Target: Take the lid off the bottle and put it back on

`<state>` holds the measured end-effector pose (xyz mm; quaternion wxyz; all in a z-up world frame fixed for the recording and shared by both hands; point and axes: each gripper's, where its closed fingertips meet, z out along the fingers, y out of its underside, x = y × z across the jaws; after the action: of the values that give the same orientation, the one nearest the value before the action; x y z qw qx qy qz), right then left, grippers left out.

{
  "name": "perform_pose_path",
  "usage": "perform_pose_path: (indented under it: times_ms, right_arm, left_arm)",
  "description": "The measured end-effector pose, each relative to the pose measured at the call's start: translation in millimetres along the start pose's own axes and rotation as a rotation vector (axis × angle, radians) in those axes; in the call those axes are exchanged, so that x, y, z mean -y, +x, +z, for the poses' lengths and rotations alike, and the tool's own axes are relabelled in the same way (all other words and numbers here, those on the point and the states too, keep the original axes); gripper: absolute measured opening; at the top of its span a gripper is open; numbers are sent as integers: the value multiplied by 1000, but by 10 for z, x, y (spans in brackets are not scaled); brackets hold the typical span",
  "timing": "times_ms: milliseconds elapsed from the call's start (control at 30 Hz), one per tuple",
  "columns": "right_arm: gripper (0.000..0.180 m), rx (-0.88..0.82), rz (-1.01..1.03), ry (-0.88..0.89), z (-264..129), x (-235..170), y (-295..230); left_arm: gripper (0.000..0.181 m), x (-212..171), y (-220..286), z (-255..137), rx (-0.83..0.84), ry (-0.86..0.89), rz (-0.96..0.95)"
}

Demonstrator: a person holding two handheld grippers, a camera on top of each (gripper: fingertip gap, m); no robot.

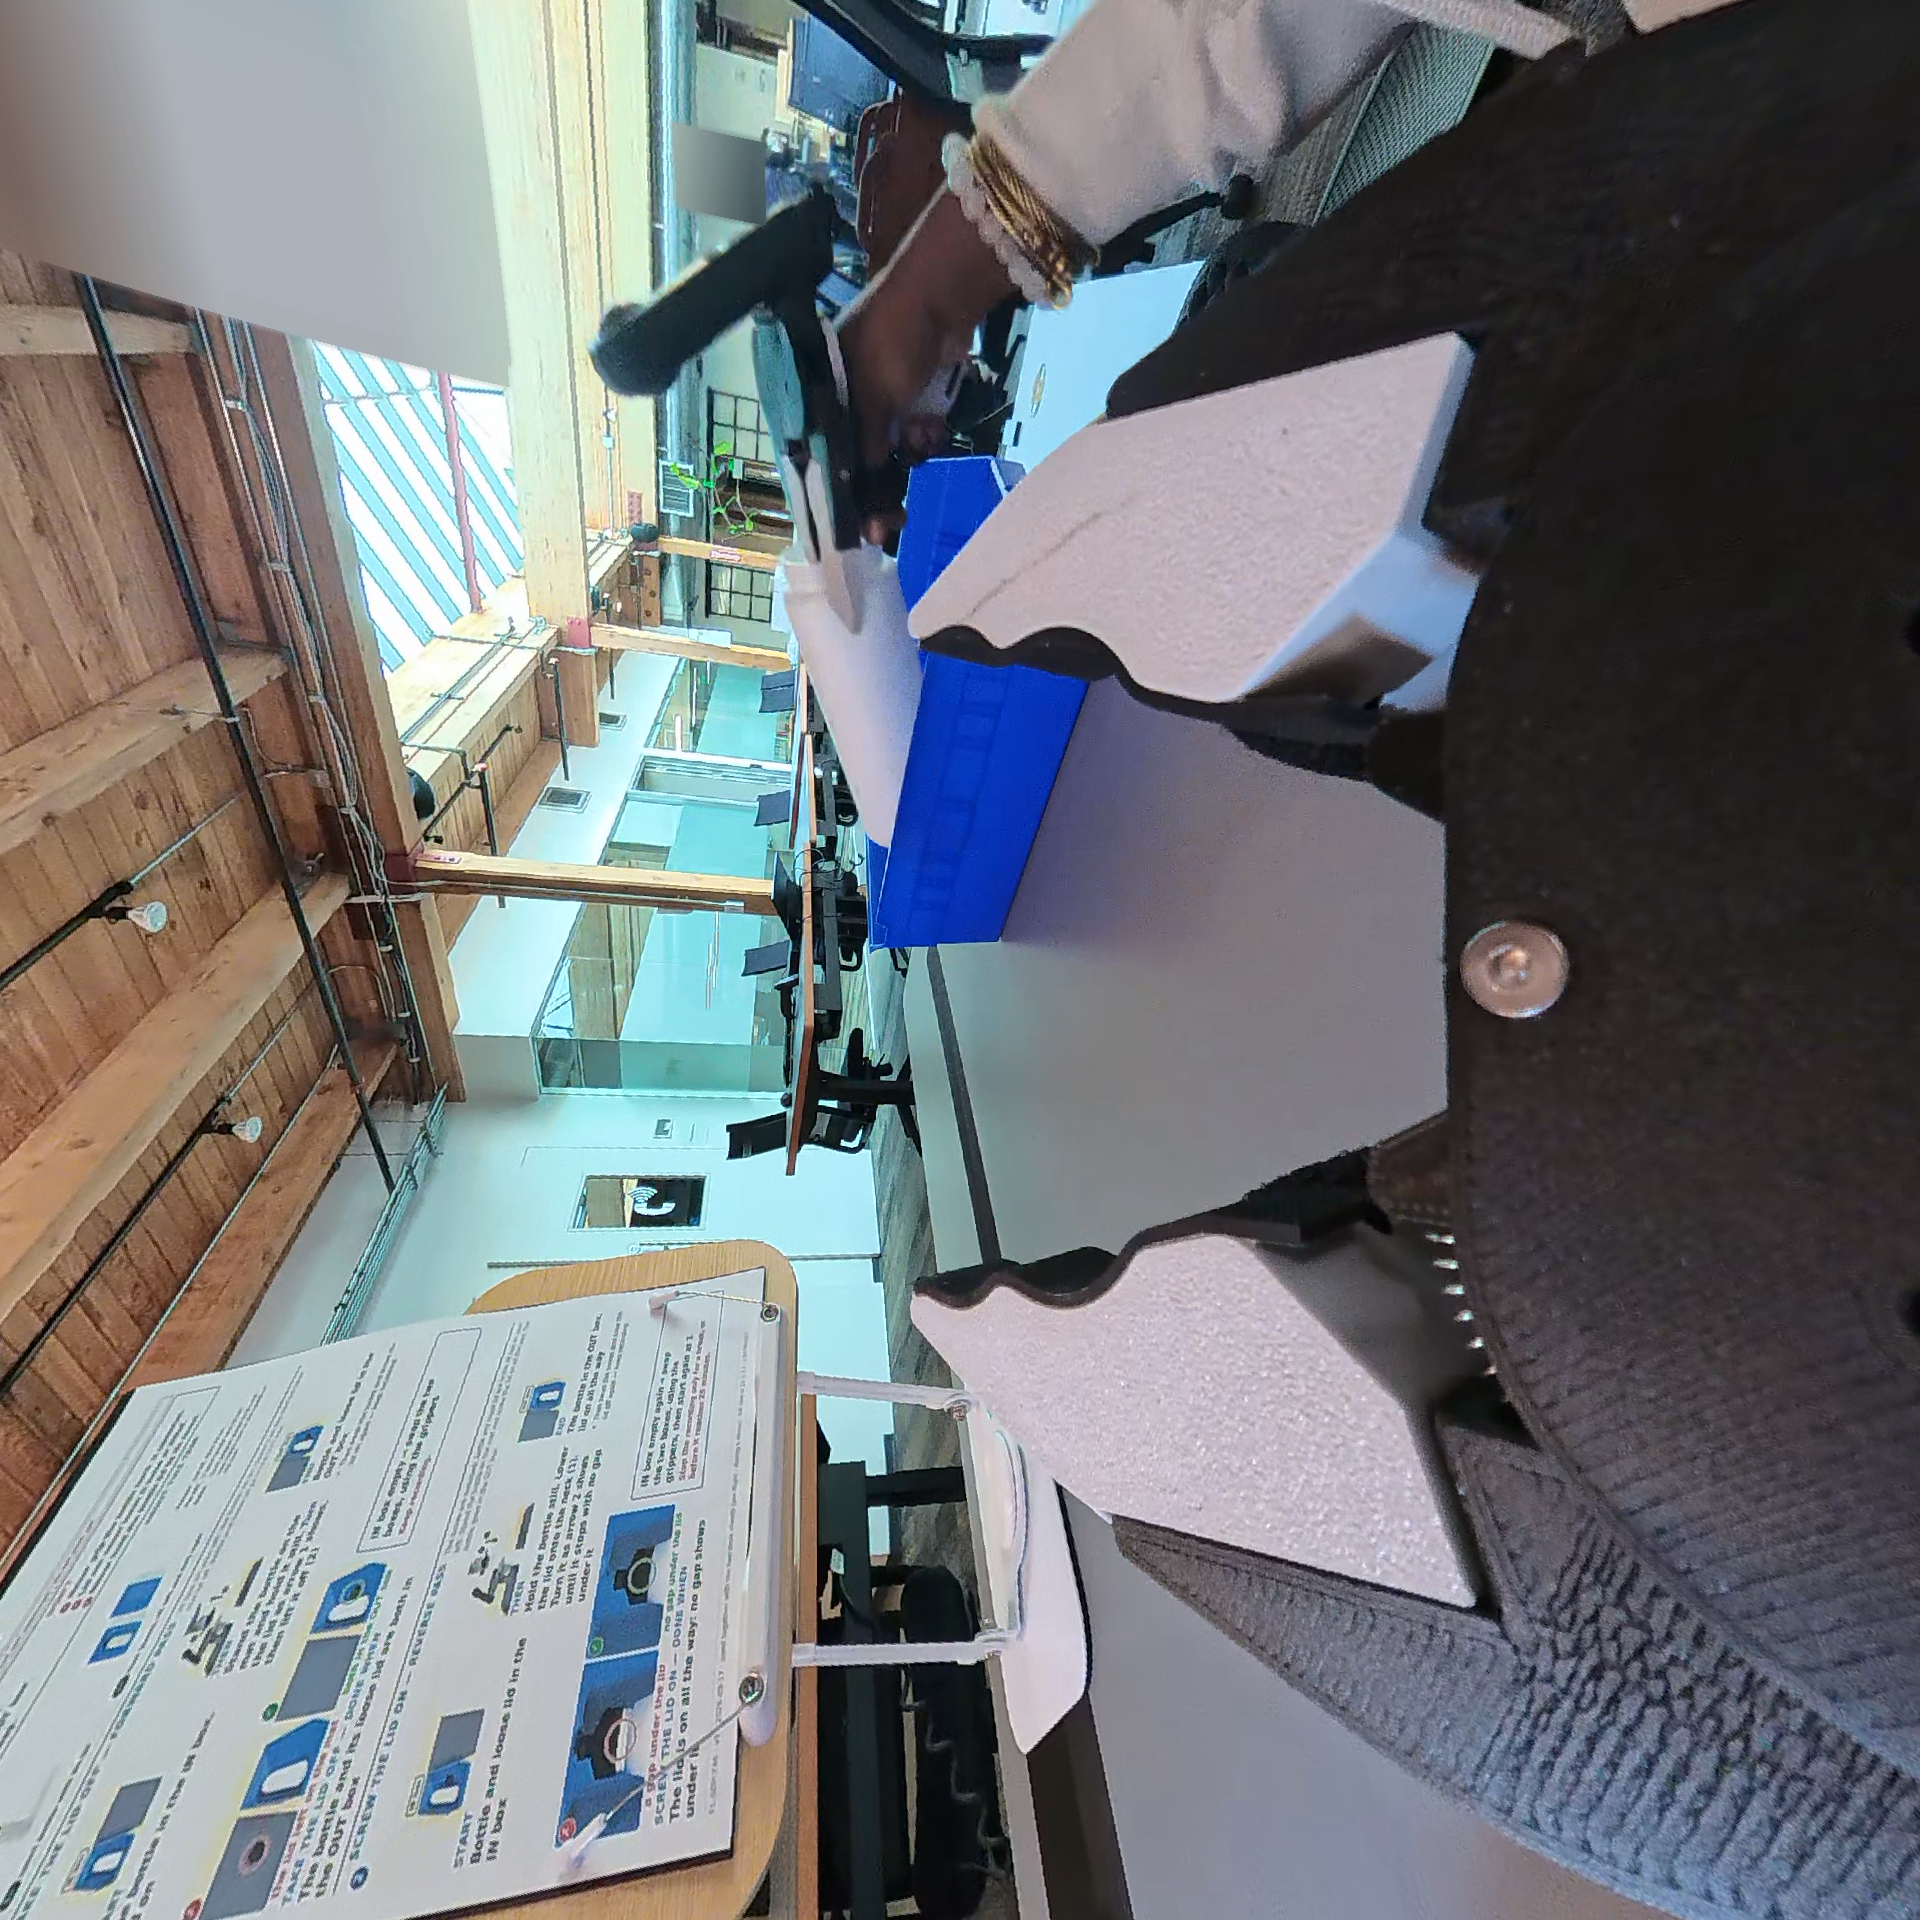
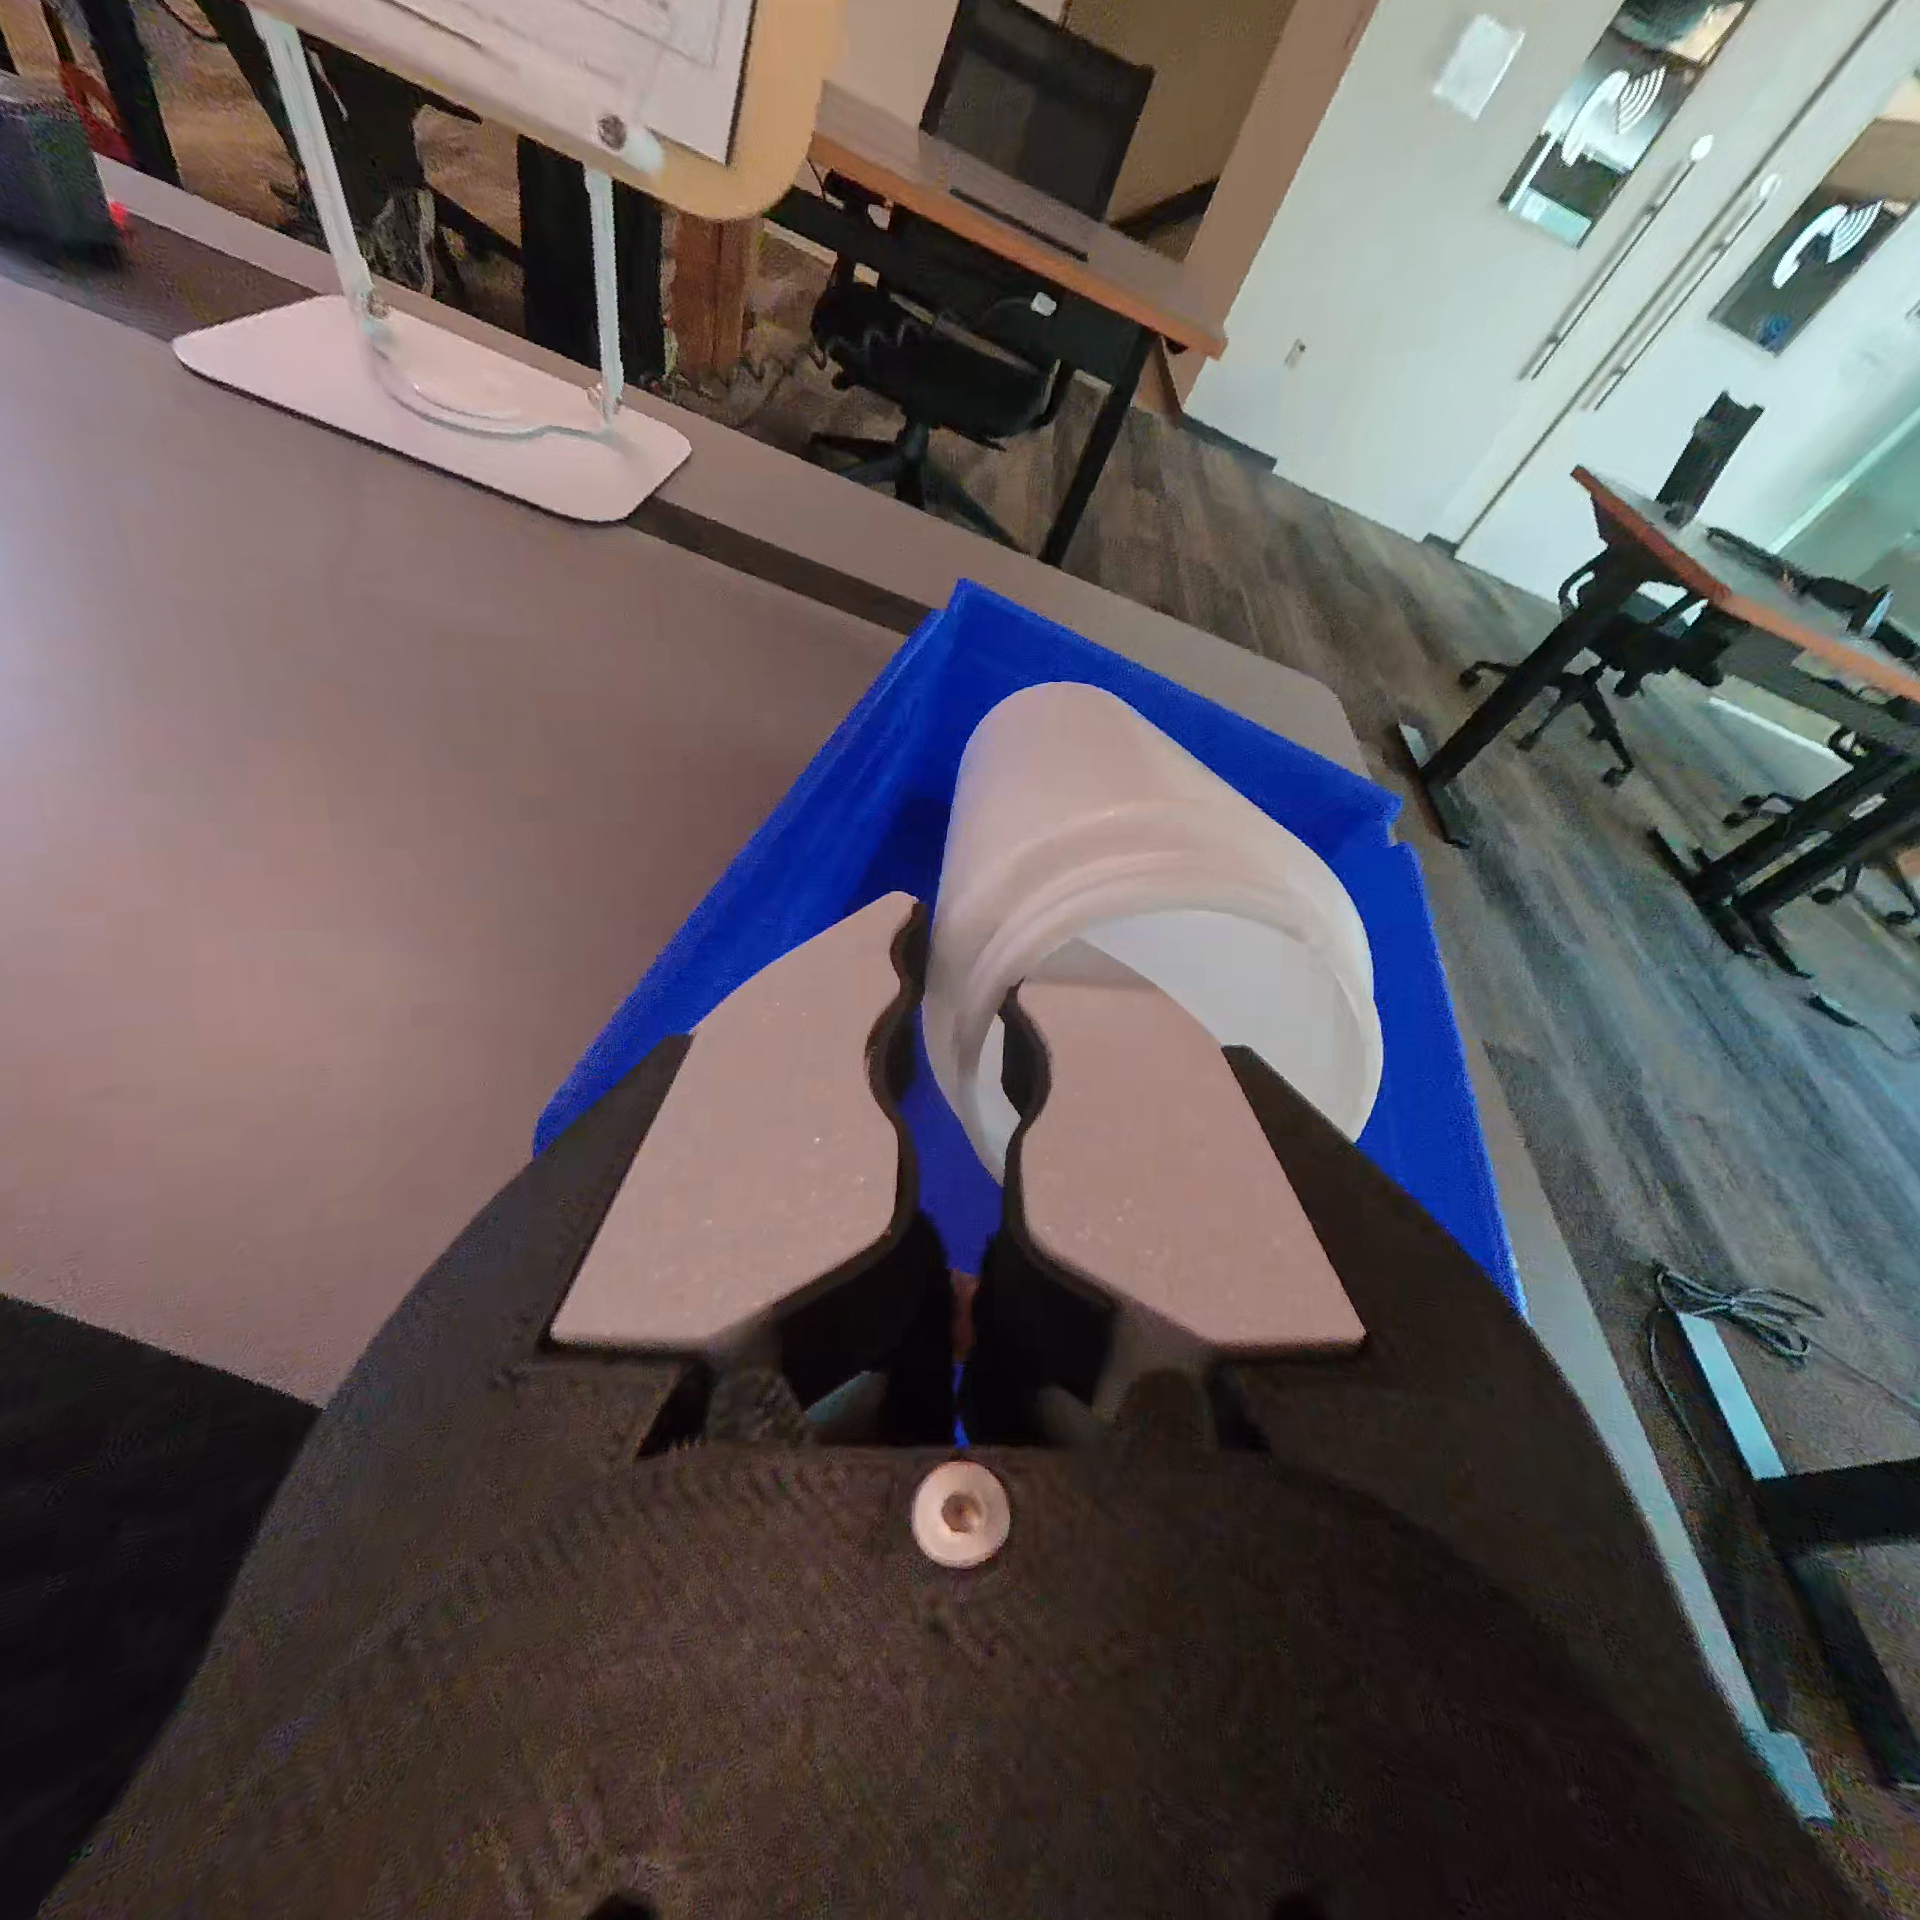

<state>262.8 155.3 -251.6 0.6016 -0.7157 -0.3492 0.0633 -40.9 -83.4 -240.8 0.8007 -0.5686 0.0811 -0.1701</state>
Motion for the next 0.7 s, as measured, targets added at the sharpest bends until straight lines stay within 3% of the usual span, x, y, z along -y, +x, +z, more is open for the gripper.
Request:
perform_pose_path:
  times_ms: [267, 500, 700]
  right_arm:
    - [10, 35, 62, -160, 473, -430, -111]
    - [27, 102, 68, -302, 359, -643, -277]
    - [47, 113, 65, -299, 37, -499, -240]
  left_arm:
    - [108, 4, -10, -5, 4, 4, -5]
    - [107, 0, 4, -6, 6, 1, 14]
    - [106, 61, 38, -34, 29, -24, 95]
